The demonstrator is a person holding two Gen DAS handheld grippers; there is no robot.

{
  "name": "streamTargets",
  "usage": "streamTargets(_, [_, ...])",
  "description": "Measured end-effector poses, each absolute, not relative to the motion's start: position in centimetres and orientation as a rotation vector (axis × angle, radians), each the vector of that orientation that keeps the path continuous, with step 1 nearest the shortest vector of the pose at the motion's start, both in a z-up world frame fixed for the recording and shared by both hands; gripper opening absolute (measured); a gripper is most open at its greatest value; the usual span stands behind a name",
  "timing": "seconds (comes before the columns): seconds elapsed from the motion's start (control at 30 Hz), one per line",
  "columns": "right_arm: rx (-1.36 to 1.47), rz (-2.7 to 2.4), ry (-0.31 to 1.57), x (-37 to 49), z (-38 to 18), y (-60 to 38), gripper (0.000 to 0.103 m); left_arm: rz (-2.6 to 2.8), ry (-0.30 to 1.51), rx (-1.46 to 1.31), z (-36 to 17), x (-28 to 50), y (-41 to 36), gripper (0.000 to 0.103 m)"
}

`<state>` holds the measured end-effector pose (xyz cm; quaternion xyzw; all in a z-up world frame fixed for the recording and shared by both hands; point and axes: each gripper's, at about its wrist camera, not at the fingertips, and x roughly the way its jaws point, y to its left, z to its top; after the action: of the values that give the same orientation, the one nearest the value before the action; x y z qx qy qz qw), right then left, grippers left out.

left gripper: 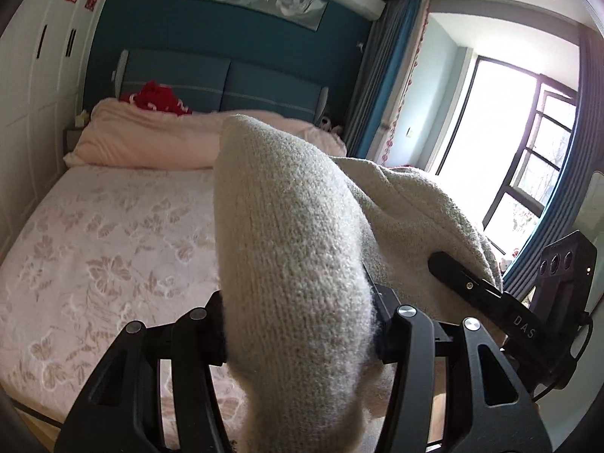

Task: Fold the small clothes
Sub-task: 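Grasp the folded sweater with both grippers and lift it off the bed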

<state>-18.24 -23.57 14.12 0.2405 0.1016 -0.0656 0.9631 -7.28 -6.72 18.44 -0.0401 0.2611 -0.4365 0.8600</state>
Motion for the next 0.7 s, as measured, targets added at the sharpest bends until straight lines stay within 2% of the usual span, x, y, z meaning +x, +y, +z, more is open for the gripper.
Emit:
streamTargets(0.33, [0.269, -0.025, -0.039, -18.1, 24.5, -18.5, 0.043, -0.956, 0.222, -0.161, 27.9, -7.5, 0.2, 0.054])
streamTargets(0.53, [0.229, 0.081, -0.087, -12.8, 26.4, -16.8, 0.044, -0.913, 0.142, -0.181, 29.4, -3.6, 3.8, 0.055])
streamTargets(0.7, [0.268, 0.174, -0.036, -5.9, 24.8, -16.3, 0.045, -0.851, 0.132, -0.175, 27.2, 1.4, 6.2, 0.056])
